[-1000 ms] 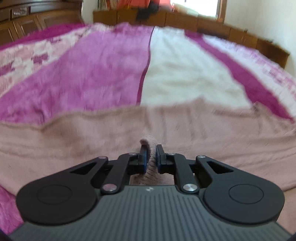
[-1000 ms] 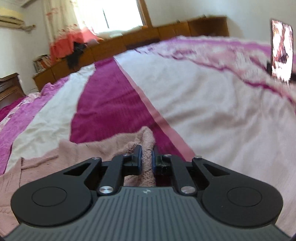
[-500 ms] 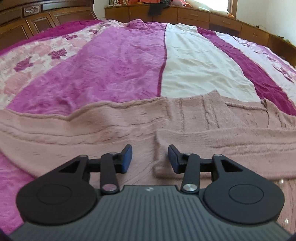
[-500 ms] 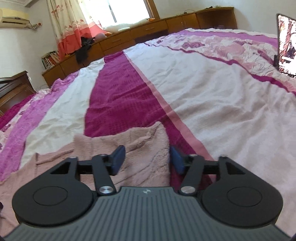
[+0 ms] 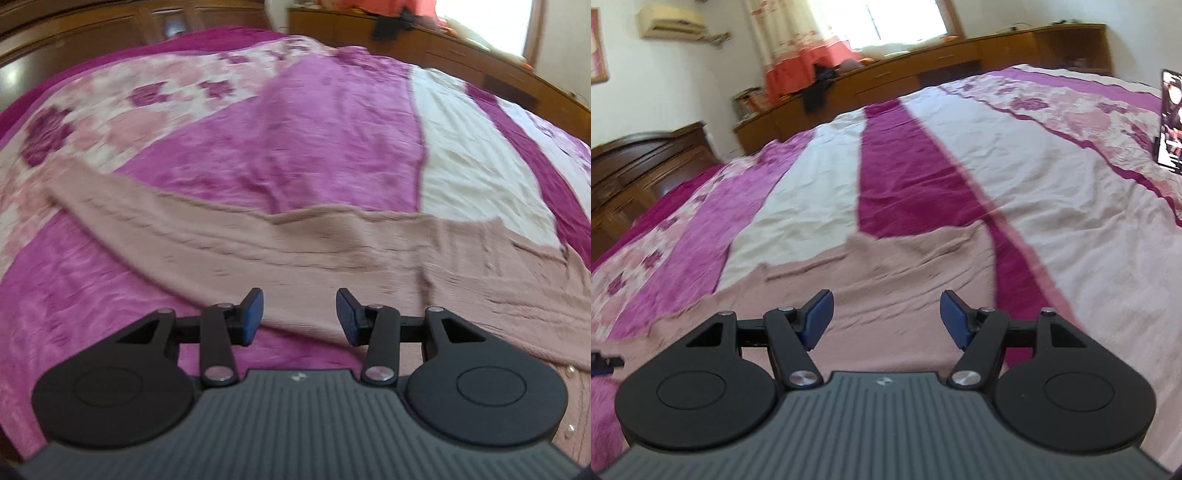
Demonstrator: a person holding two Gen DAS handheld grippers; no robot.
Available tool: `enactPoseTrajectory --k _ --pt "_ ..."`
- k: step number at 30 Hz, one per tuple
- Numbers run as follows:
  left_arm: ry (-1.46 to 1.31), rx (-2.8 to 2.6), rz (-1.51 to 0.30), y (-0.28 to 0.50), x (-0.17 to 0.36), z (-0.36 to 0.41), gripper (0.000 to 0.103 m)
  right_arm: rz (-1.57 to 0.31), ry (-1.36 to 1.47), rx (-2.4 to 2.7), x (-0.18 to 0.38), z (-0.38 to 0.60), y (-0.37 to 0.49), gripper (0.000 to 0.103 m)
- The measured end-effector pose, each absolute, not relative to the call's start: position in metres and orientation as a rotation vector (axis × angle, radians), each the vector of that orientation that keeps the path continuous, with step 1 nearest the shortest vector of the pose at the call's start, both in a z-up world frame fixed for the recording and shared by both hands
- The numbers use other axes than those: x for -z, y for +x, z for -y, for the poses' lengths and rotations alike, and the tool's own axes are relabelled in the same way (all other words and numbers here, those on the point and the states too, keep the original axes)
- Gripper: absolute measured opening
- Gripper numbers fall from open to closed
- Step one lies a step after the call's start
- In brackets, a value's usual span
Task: Fold small clothes
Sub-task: 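Grasp the other sleeve cuff with the left gripper and lift it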
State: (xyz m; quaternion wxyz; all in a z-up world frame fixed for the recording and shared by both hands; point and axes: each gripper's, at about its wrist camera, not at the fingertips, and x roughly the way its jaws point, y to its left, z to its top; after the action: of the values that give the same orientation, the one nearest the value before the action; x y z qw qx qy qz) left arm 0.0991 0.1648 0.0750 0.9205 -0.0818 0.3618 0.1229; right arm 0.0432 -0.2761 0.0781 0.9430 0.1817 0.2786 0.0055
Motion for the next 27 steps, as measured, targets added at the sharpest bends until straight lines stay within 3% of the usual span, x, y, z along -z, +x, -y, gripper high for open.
enactPoseTrajectory --k 27 --pt "-0.62 -0.496 -0.702 0.119 -0.041 -0.315 0.046 -0.769 0.265 -0.047 -0.022 0.194 0.013 0.073"
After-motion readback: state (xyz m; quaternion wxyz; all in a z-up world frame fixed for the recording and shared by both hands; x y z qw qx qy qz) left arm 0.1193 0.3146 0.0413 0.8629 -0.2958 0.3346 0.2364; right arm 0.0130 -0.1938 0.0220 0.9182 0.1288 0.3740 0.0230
